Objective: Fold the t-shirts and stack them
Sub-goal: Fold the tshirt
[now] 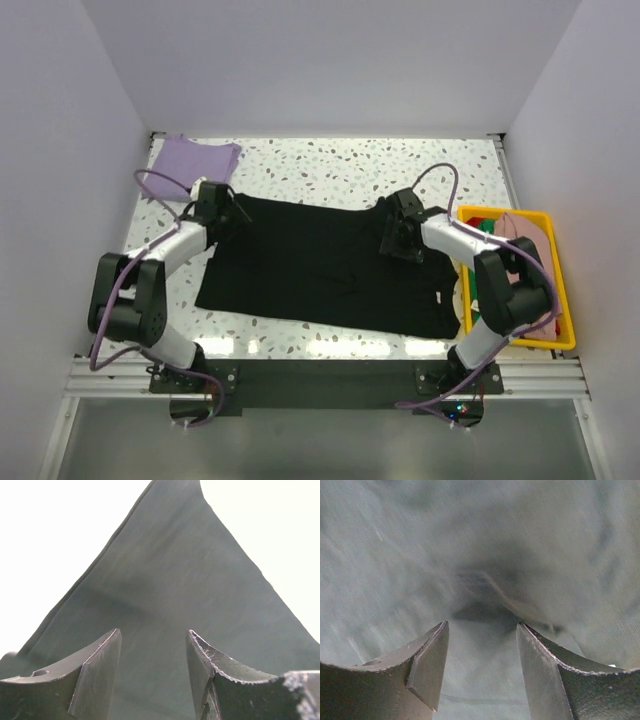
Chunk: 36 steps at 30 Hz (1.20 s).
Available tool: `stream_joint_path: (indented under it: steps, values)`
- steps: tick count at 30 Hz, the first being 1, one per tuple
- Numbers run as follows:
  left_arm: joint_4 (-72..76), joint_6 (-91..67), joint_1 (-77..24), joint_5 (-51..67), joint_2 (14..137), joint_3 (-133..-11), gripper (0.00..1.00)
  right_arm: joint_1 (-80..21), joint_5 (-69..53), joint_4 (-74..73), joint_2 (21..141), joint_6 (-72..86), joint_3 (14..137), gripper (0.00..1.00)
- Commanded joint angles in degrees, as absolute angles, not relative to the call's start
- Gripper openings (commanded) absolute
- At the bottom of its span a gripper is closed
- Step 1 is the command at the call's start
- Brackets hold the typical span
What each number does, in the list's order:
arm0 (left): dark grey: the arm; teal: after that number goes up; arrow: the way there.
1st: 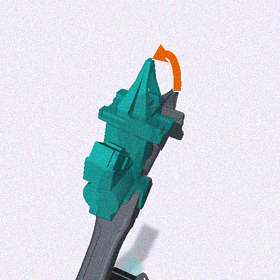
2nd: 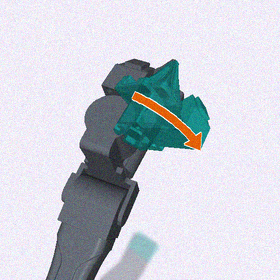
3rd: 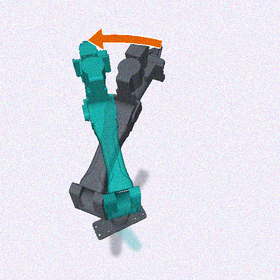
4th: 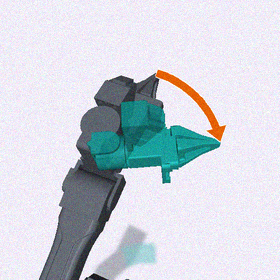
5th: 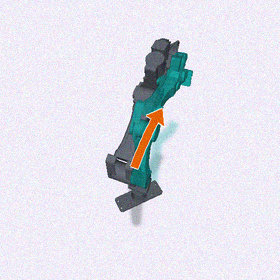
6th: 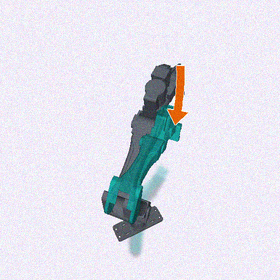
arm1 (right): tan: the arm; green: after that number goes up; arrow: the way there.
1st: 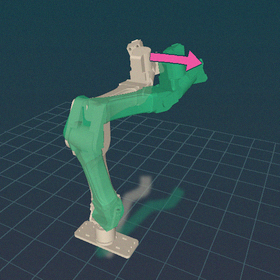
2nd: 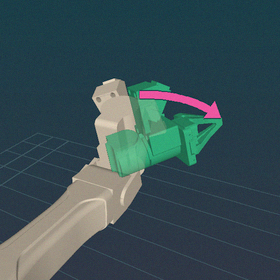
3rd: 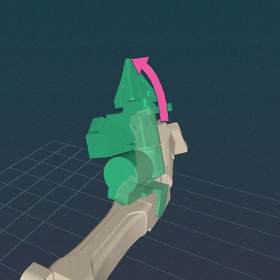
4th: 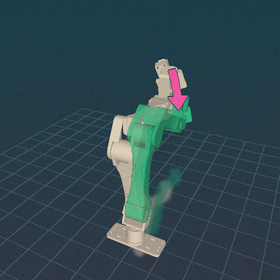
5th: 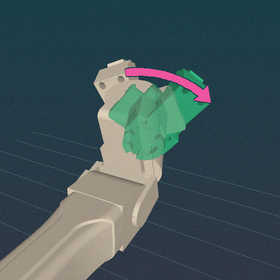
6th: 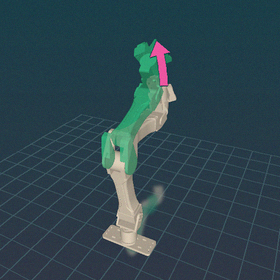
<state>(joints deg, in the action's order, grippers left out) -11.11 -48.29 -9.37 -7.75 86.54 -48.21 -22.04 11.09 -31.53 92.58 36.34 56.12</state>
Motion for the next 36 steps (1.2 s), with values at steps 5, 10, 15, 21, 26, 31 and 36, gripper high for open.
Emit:
stream_joint_path:
  steps: [5,10,15,21,26,31,36]
  values:
    - [-6.41,-42.54,-7.48,-8.00,102.28,-60.89,0.57,-20.22,11.34,-27.33,104.75,33.75,68.11,0.60]
    - [-6.42,-42.28,-5.10,-6.33,108.45,-64.68,0.56,-18.81,9.58,-27.33,110.82,32.70,73.55,0.60]
    - [-7.12,-40.35,-2.11,-2.57,116.53,-73.46,0.54,-17.58,6.95,-27.77,115.31,32.70,79.18,0.59]
    - [-9.75,-37.09,-0.62,2.88,126.47,-87.88,0.54,-15.47,5.01,-28.65,119.35,31.73,87.00,0.60]
    - [-7.49,-36.74,-0.26,8.60,123.95,-89.66,0.59,-14.24,3.51,-30.14,117.69,29.18,90.88,0.65]
    - [-6.76,-37.35,-0.26,12.13,114.80,-86.49,0.65,-14.15,6.76,-33.48,107.77,27.95,88.34,0.72]
    - [-10.54,-40.07,-0.35,3.64,96.97,-73.94,0.62,-13.71,13.26,-37.18,96.08,27.60,76.86,0.70]
